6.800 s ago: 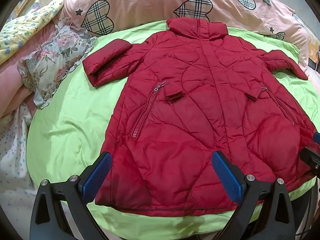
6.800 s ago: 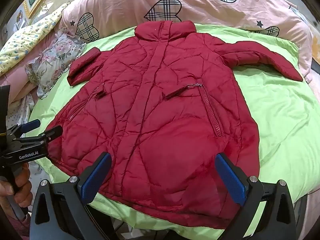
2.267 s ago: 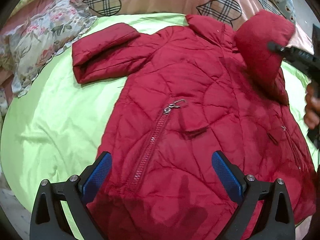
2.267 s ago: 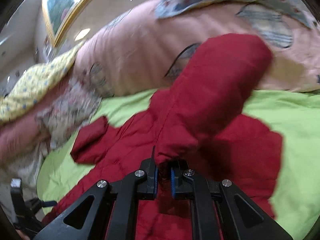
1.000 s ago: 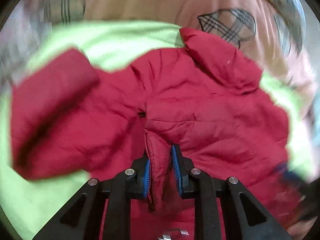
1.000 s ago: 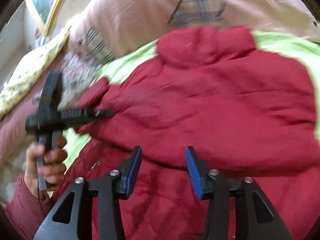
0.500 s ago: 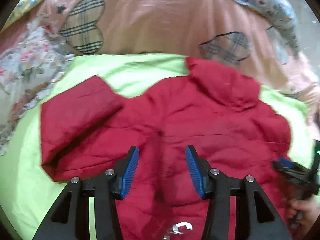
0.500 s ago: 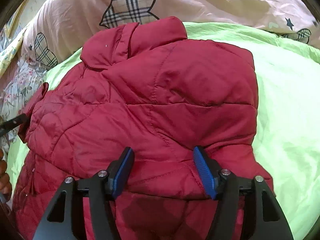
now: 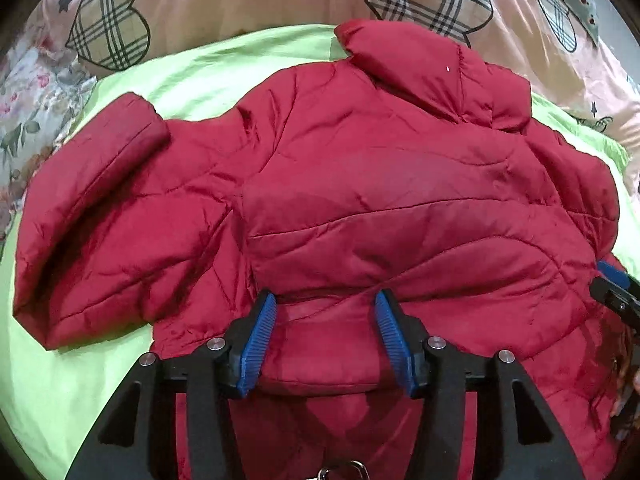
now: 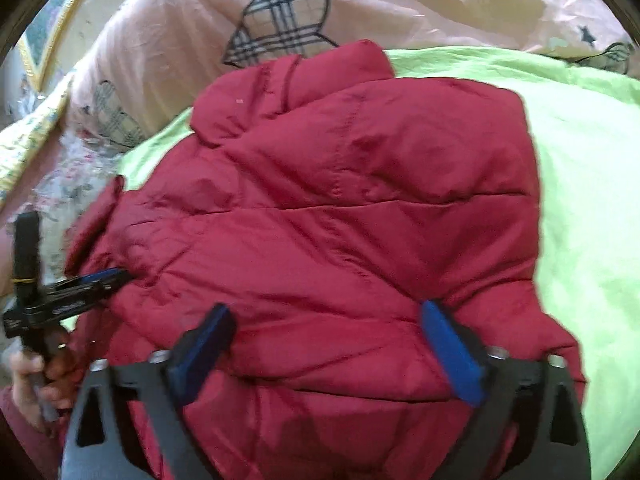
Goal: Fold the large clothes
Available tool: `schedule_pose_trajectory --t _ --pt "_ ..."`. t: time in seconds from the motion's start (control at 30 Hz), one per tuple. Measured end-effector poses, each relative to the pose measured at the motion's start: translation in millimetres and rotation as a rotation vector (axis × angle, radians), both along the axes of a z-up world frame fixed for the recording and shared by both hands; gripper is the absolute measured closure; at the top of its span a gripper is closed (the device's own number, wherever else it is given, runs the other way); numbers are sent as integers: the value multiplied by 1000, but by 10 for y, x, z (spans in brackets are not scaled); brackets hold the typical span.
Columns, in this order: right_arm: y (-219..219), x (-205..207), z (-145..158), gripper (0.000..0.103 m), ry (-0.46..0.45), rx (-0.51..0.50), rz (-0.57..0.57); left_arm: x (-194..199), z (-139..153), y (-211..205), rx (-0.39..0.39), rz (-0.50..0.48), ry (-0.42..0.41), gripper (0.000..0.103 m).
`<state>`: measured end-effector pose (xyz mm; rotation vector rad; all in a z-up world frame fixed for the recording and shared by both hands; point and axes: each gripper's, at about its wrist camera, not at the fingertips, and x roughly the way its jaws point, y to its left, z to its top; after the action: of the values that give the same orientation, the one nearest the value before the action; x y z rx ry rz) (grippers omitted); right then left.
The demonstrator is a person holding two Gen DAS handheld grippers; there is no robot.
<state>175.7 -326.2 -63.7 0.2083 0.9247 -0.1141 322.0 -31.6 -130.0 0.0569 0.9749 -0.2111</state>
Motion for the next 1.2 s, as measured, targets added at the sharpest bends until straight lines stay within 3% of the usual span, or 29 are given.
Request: schedule_pose_trajectory --t 0.07,0.1,0.13,0.23,0.37,0.63,0.9,1.07,1.1,1.13,1.2 --pt "62 24 -9 1 17 -44 9 -25 48 27 5 17 -3 38" --pt "90 31 -13 0 25 -65 15 -107 103 82 17 43 -7 19" --pt "105 37 -9 0 30 -77 16 -171 161 216 15 62 -12 15" --pt "100 23 43 0 44 -67 13 -234 286 485 -20 89 -41 15" --pt "128 -143 197 0 6 -37 -27 -312 439 696 67 139 -119 15" --pt "275 -455 413 0 -21 61 -26 -205 531 942 199 234 -182 15" --pt "347 -676 277 0 50 148 -35 339 207 982 315 293 -128 15" --pt "318 -775 266 0 60 153 -59 691 -28 1031 360 315 -68 15" --pt "299 -797 266 0 62 161 -64 729 -45 1050 349 318 -64 21" --pt "285 -808 259 0 66 172 -69 766 -57 1080 331 323 -62 45" --pt "257 -844 251 0 72 198 -76 836 -57 1152 292 327 -39 70"
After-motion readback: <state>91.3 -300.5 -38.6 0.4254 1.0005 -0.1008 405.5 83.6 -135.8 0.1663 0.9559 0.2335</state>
